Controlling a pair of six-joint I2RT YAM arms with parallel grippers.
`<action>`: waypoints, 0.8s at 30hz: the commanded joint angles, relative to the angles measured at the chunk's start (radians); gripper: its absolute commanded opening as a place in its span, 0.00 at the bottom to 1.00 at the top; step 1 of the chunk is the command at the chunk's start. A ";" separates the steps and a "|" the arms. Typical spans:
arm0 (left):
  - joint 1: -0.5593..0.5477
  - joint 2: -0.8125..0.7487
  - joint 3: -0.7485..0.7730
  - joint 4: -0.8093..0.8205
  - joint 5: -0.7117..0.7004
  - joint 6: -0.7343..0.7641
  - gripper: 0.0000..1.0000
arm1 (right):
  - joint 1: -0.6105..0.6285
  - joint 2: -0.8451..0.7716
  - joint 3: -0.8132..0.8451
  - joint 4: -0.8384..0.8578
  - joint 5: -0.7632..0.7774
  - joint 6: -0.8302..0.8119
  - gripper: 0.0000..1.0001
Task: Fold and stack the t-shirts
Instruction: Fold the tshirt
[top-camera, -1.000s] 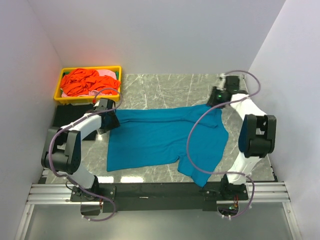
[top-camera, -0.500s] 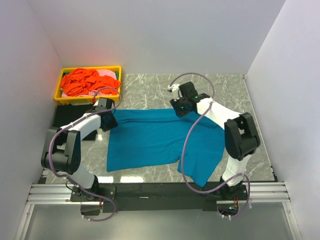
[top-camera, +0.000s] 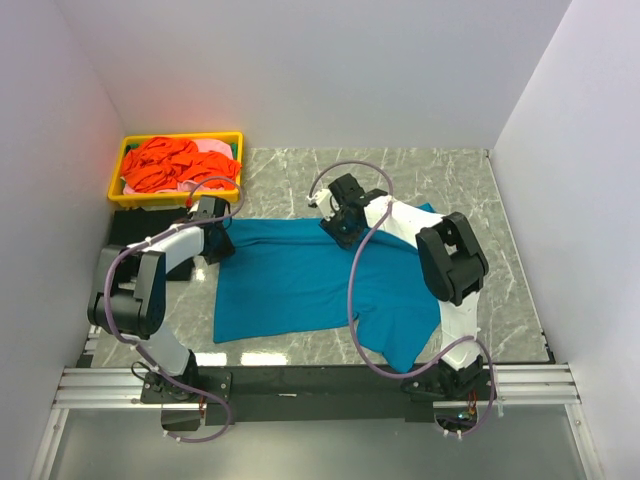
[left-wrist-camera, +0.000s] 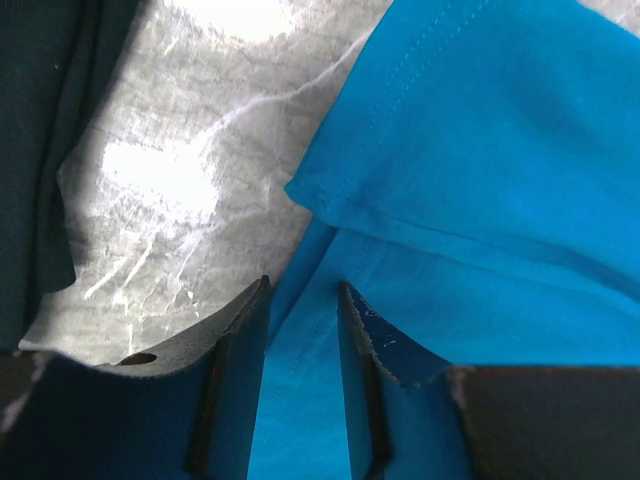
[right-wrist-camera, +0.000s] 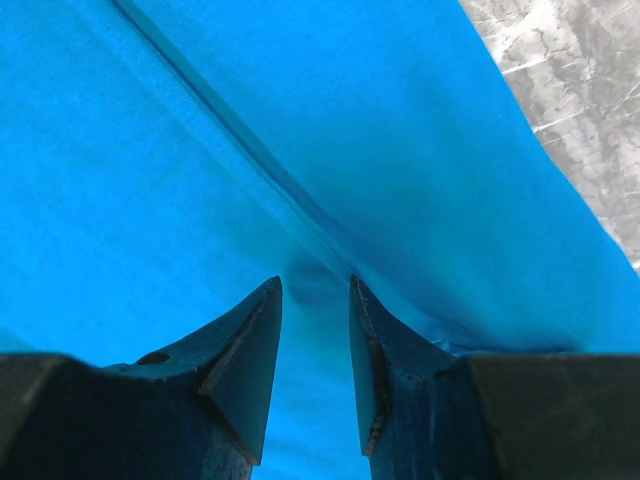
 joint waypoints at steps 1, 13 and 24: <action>0.005 0.015 0.030 -0.010 -0.024 0.012 0.39 | 0.000 0.006 0.064 -0.019 0.016 -0.042 0.40; 0.007 0.025 0.037 -0.025 -0.041 0.015 0.37 | 0.000 0.026 0.087 -0.024 0.010 -0.071 0.39; 0.009 0.035 0.043 -0.039 -0.044 0.016 0.35 | 0.000 0.041 0.105 -0.045 0.024 -0.074 0.24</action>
